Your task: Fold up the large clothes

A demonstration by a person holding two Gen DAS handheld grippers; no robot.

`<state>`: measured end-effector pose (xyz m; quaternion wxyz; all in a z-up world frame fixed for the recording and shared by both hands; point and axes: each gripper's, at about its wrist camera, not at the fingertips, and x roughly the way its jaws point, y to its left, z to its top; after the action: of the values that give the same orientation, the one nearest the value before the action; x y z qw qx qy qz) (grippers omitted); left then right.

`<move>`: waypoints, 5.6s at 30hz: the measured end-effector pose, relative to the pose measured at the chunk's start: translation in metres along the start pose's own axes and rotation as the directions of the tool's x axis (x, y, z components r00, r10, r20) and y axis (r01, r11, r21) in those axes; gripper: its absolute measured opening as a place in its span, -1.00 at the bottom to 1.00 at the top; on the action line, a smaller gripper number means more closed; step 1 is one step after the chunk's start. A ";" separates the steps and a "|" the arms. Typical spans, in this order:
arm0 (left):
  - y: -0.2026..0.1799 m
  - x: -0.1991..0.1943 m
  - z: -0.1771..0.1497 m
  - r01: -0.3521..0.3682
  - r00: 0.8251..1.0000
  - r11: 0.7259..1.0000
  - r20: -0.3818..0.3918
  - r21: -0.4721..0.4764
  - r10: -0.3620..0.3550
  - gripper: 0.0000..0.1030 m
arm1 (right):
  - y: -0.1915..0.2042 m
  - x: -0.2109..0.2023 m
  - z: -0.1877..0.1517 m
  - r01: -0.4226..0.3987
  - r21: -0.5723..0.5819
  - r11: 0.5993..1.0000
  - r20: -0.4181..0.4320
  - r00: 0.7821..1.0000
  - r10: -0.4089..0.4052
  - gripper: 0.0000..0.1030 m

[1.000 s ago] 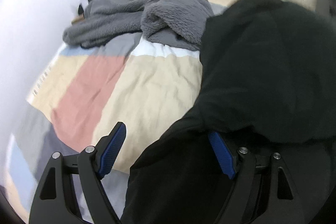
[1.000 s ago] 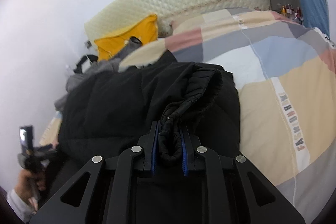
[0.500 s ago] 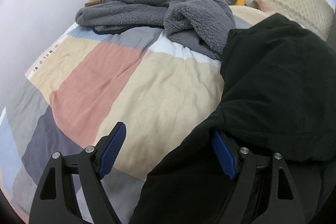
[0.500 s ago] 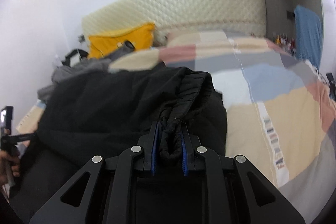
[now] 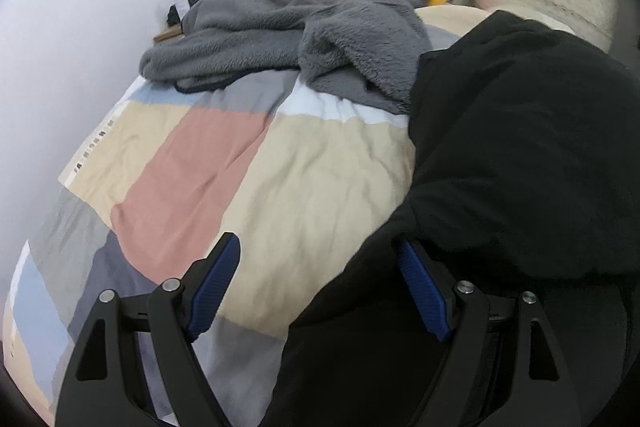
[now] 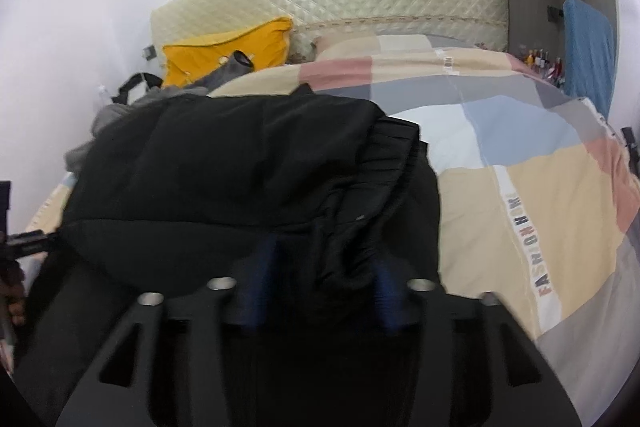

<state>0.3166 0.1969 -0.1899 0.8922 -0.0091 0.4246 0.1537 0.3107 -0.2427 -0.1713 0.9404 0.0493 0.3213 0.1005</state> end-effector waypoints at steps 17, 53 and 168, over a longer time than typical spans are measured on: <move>0.004 -0.175 -0.007 0.115 0.971 0.991 0.205 0.061 -0.125 0.58 | 0.039 -0.146 -0.010 -0.033 -0.082 0.996 0.153 0.987 0.045 0.25; 0.098 -0.211 -0.060 0.378 0.900 0.920 -0.189 -0.103 -0.392 0.63 | -0.001 -0.220 -0.082 -0.076 0.157 0.985 -0.075 0.993 0.089 0.25; 0.135 -0.244 -0.097 0.765 0.522 0.510 -0.086 -0.394 -0.849 -0.96 | -0.056 -0.340 -0.054 -0.542 0.429 0.723 0.163 0.834 0.528 -0.90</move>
<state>0.0607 0.2464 -0.0508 0.7793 -0.3668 0.4567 -0.2226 0.0232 -0.3711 -0.0205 0.8368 0.3614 0.2938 0.2877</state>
